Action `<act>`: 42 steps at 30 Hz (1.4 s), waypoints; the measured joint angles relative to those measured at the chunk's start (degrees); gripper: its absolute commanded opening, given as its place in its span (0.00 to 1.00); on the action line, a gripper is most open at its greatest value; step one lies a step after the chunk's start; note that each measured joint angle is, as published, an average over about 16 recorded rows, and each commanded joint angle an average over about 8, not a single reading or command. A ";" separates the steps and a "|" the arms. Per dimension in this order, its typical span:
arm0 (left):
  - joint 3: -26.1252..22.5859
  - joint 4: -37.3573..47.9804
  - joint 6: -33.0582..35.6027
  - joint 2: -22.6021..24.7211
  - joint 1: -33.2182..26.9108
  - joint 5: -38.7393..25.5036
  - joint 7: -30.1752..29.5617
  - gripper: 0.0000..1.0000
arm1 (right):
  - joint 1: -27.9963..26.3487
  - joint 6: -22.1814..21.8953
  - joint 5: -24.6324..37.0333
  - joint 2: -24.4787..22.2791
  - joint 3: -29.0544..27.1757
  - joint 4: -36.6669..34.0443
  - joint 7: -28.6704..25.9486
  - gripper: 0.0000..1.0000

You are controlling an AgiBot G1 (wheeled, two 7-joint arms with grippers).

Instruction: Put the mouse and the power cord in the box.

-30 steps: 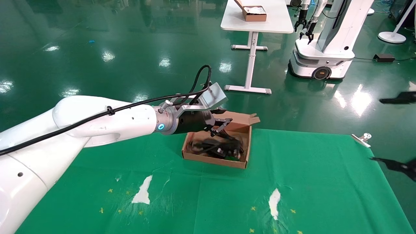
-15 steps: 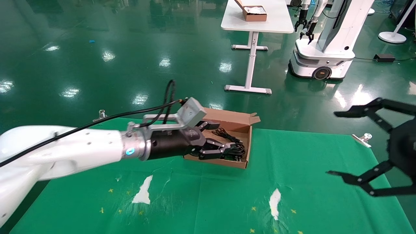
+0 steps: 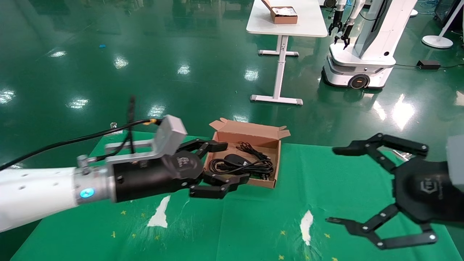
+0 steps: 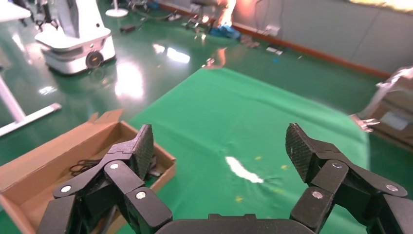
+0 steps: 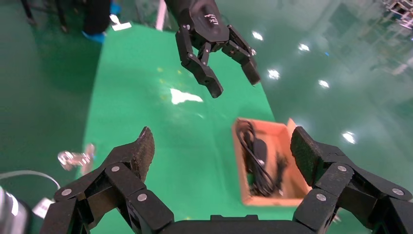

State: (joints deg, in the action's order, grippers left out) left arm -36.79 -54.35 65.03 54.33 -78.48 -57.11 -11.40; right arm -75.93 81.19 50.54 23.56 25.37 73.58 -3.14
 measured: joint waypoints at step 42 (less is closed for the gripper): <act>21.27 -19.66 21.18 -19.73 17.30 15.69 0.67 1.00 | 14.96 4.67 -9.12 11.91 -9.78 0.00 -7.78 1.00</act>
State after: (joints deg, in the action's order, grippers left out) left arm -15.52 -74.01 86.20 34.59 -61.18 -41.42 -10.74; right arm -60.97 85.85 41.41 35.48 15.59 73.57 -10.92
